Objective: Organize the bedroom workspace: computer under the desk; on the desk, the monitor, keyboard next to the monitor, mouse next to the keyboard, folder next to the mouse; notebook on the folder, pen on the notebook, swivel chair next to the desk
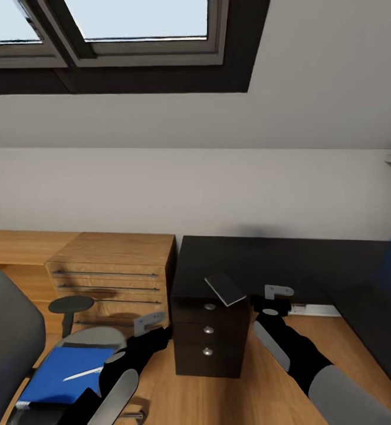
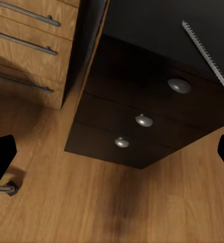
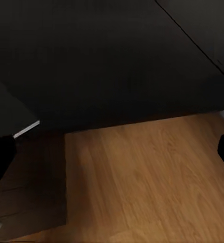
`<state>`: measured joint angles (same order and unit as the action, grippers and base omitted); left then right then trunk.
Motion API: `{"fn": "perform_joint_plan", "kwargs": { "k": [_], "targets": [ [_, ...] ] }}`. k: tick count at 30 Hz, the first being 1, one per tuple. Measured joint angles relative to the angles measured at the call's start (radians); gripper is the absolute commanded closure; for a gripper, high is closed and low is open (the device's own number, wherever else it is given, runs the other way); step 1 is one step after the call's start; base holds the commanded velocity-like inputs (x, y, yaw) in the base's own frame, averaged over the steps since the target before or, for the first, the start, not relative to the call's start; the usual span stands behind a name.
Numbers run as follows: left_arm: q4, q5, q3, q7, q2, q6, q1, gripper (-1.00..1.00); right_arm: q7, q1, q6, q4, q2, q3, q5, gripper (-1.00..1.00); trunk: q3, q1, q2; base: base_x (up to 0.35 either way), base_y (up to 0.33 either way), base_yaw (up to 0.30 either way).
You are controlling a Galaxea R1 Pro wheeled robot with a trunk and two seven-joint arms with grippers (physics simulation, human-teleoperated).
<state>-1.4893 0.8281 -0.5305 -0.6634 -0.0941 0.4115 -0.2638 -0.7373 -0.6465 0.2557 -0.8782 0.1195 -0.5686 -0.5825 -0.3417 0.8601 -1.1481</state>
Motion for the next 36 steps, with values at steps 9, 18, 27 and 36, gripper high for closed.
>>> {"fn": "perform_joint_plan", "kwargs": {
  "k": [9, 18, 27, 36],
  "targets": [
    [-0.001, -0.001, -0.001, -0.002, 0.000, 0.000, 0.000, -1.00, -0.002, 0.005, -0.001, -0.020, 0.001, -0.049, 0.002, -1.00, 0.000, 0.000, 0.000, 0.000, 0.000, 0.248],
    [0.002, -0.002, 0.000, -0.003, 0.000, 0.000, 0.000, -1.00, -0.002, 0.009, -0.001, -0.024, 0.001, -0.054, 0.002, -1.00, 0.000, 0.000, 0.000, 0.000, 0.000, 0.051],
    [0.003, -0.002, 0.005, -0.002, 0.000, 0.000, 0.000, -1.00, -0.013, 0.010, -0.001, -0.025, 0.000, -0.056, 0.002, -1.00, 0.000, 0.000, 0.000, 0.000, 0.000, 0.033],
    [0.002, -0.002, 0.007, -0.003, 0.000, 0.000, 0.000, -1.00, -0.079, 0.010, -0.003, -0.025, -0.001, -0.098, 0.001, -1.00, 0.000, 0.000, 0.000, 0.000, 0.000, 0.239]
  ]
}}
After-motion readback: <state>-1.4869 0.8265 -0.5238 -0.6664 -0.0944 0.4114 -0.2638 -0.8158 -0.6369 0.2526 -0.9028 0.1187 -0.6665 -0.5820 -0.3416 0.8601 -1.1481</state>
